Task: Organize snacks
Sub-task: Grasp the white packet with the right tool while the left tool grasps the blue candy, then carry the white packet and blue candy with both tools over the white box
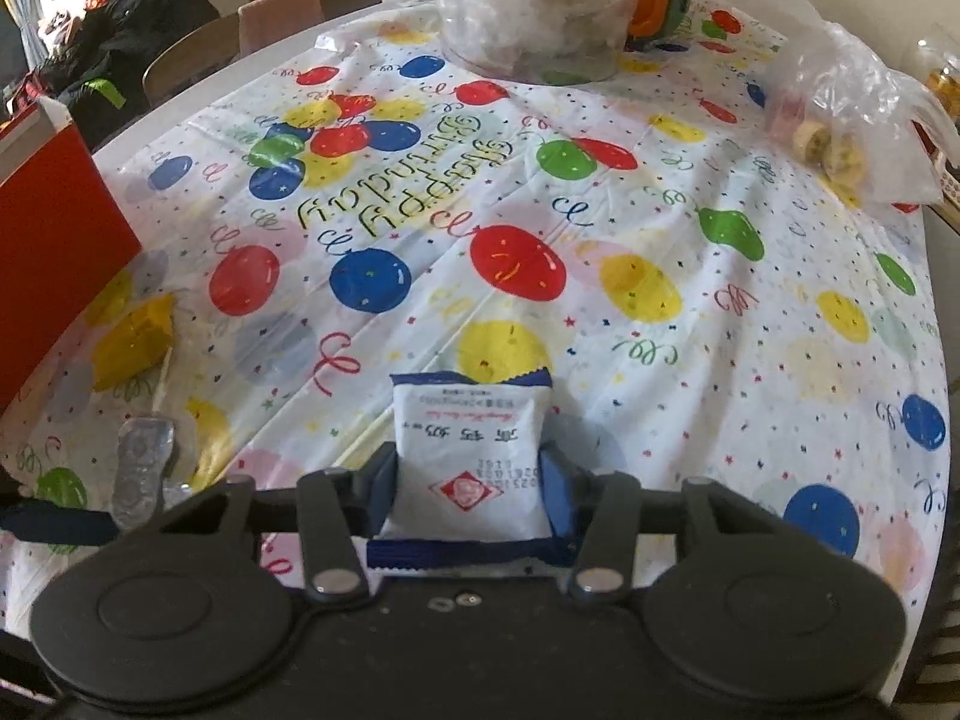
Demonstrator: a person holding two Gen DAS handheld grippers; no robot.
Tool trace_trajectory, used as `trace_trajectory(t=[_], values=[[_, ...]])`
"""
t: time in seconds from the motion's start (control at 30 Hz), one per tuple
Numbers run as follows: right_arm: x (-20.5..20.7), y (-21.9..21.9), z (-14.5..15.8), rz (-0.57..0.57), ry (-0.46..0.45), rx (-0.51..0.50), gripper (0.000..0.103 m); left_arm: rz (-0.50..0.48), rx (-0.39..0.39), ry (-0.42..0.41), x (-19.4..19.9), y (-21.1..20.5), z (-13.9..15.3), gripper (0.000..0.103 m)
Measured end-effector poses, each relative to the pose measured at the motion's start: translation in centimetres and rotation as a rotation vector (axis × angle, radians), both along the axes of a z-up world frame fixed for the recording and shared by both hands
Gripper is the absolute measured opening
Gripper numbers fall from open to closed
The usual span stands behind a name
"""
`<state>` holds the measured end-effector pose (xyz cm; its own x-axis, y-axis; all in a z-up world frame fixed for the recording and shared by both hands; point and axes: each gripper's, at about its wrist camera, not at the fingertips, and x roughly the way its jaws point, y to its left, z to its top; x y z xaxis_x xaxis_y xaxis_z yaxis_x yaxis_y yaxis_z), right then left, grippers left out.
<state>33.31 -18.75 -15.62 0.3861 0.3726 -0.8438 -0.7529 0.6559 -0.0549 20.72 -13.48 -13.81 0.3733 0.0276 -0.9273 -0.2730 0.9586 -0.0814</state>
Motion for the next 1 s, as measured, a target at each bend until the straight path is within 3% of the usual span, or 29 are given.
trace_trajectory(t=[0.23,0.3,0.37,1.0], values=[[-1.5,-1.4,0.3,-0.068,0.000,0.017,0.047,-0.022,0.087,-0.002,0.4,-0.5,-0.1,0.029],[-2.1,-2.1,0.7,-0.096,0.014,0.029,0.047,-0.031,0.094,-0.009,0.4,-0.4,0.0,0.016],[-2.9,-2.8,1.1,-0.127,0.024,0.041,0.047,-0.034,0.088,-0.012,0.3,-0.3,0.0,0.013],[-13.6,-6.9,4.6,-0.294,0.053,0.118,0.047,-0.050,-0.049,-0.041,-4.9,2.4,2.4,0.012]])
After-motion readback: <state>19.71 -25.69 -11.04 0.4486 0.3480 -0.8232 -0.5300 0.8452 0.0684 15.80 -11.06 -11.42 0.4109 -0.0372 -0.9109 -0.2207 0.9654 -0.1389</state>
